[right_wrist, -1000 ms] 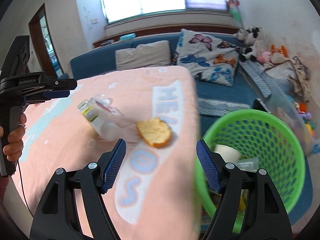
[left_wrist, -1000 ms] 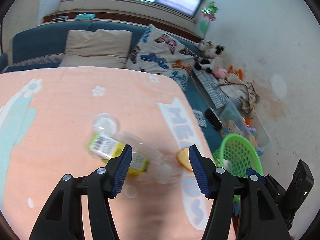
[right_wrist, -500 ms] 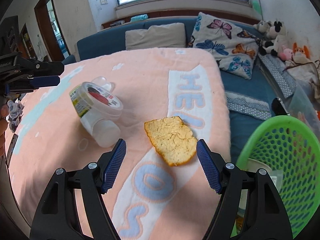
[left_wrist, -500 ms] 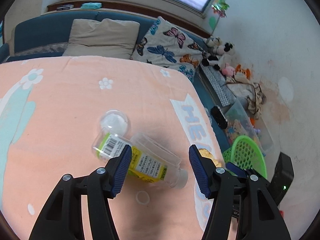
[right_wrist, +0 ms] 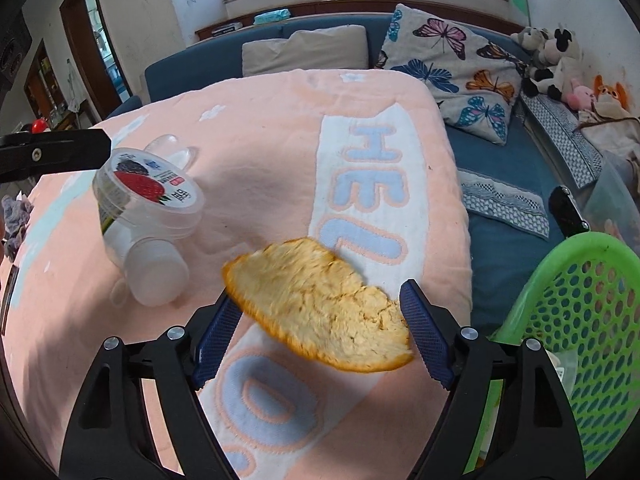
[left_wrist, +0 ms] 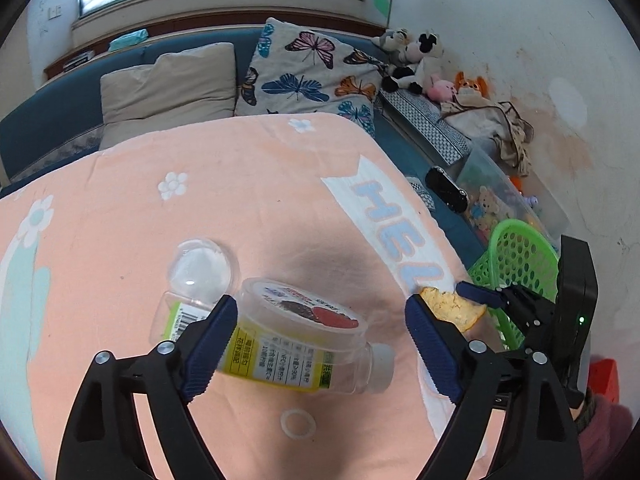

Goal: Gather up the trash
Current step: 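Grasp the bread slice with the right gripper while the left grasps the clear bottle, then lift the bread slice with the right gripper while the left lifts the clear bottle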

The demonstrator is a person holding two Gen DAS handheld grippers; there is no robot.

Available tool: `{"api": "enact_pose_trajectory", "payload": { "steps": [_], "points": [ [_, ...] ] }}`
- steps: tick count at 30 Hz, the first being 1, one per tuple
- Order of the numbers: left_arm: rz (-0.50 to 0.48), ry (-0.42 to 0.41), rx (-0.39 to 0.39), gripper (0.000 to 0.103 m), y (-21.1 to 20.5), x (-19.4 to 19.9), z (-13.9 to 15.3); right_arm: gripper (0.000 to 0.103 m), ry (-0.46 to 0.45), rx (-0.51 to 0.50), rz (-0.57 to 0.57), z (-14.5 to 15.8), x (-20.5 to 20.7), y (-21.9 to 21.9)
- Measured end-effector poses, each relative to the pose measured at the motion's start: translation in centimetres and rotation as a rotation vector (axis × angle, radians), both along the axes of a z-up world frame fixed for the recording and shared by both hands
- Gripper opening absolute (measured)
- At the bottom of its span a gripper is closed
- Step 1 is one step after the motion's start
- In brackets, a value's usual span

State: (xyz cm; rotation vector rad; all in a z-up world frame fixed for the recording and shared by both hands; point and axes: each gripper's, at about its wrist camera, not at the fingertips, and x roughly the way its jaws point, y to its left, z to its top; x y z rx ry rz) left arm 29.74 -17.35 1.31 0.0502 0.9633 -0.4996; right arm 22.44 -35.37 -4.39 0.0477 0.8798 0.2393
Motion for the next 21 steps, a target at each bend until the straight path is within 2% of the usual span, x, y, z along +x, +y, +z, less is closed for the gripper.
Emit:
{"api": "enact_pose_trajectory", "payload": {
  "steps": [4,9,13,17,21],
  "points": [
    [-0.022,0.01,0.016,0.087,-0.3,0.1,-0.8,0.084,-0.001,-0.005,-0.005,-0.1,0.3,-0.1],
    [-0.04,-0.011,0.046,0.088,-0.6,0.1,-1.3,0.085,0.002,-0.02,-0.01,-0.5,0.2,-0.2],
    [-0.037,-0.015,0.082,0.088,-0.7,0.4,-1.7,0.076,-0.004,-0.014,-0.015,-0.2,0.1,-0.4],
    [-0.026,-0.008,0.063,0.088,-0.5,0.8,-1.6,0.071,-0.01,0.005,-0.019,0.1,-0.3,-0.8],
    [-0.032,-0.012,0.077,0.088,-0.7,0.8,-1.7,0.064,-0.018,0.003,-0.019,0.5,-0.7,-0.8]
  ]
}}
